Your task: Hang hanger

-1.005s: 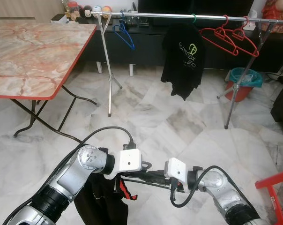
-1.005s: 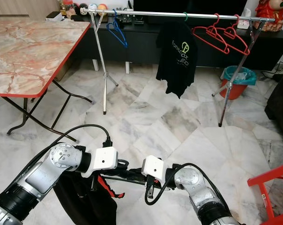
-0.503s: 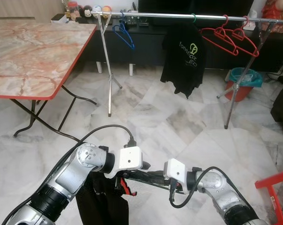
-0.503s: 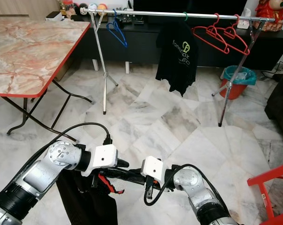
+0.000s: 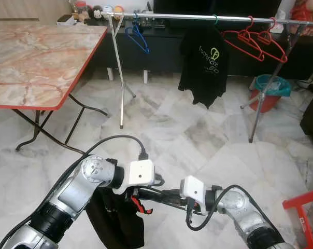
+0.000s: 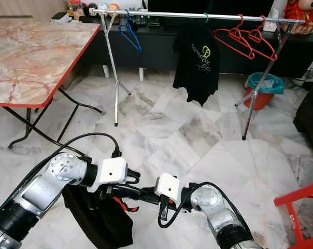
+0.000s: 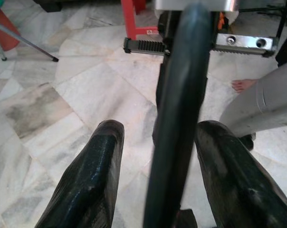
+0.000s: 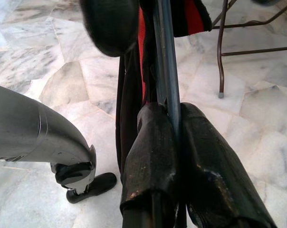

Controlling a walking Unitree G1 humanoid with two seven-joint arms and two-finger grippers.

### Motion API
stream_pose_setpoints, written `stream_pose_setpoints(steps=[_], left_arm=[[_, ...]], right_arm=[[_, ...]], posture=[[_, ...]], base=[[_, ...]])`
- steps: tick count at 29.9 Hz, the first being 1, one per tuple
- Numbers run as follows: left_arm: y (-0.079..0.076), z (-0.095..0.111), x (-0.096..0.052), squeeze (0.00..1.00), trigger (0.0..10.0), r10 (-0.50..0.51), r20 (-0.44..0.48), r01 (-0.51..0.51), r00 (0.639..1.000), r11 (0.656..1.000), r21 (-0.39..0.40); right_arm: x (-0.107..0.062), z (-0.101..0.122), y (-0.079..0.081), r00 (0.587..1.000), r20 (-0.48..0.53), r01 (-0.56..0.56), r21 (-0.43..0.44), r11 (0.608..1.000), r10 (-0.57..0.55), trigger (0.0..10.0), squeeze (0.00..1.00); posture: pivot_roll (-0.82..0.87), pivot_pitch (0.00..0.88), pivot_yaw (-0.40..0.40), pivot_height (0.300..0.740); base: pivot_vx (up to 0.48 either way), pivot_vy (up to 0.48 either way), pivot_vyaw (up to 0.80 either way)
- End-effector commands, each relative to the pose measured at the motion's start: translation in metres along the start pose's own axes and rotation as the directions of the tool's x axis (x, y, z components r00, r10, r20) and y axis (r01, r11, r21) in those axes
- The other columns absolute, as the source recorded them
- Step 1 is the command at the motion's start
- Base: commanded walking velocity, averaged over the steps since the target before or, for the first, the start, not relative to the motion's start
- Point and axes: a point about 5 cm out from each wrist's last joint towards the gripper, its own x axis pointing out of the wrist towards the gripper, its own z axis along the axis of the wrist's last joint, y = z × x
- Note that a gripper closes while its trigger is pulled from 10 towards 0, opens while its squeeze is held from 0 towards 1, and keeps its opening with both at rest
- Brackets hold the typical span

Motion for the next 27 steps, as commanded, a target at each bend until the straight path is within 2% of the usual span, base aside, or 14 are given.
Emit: stream_pose_setpoints(steps=[1,17,23,27], left_arm=[[0.003,-0.001,-0.002,0.0,10.0,0.02,0.007,-0.02,1.0,1.0,-0.006],[-0.002,-0.025,-0.015,0.0,10.0,0.035,-0.075,-0.038,0.997,0.999,-0.035],[0.006,-0.024,-0.023,0.0,10.0,0.106,-0.045,-0.108,0.993,0.992,-0.058],[0.012,-0.022,-0.028,0.0,10.0,0.125,-0.051,-0.128,0.991,0.991,-0.045]], right_arm=[[0.0,0.007,-0.005,0.999,0.034,0.021,-0.016,1.0,-0.02,0.0,0.0],[-0.003,0.01,-0.012,0.997,0.044,0.061,-0.03,0.998,-0.059,0.0,0.0],[-0.005,0.009,-0.013,0.997,0.04,0.071,-0.029,0.997,-0.07,0.0,0.0],[-0.004,0.009,-0.013,0.997,0.039,0.073,-0.028,0.997,-0.072,0.0,0.0]], posture=[[0.08,0.065,0.0,0.74],[0.09,0.054,0.001,0.74],[0.09,0.052,-0.002,0.74],[0.09,0.056,-0.003,0.74]], base=[[0.0,0.0,0.0],[0.0,0.0,0.0],[0.0,0.0,0.0],[0.0,0.0,0.0]])
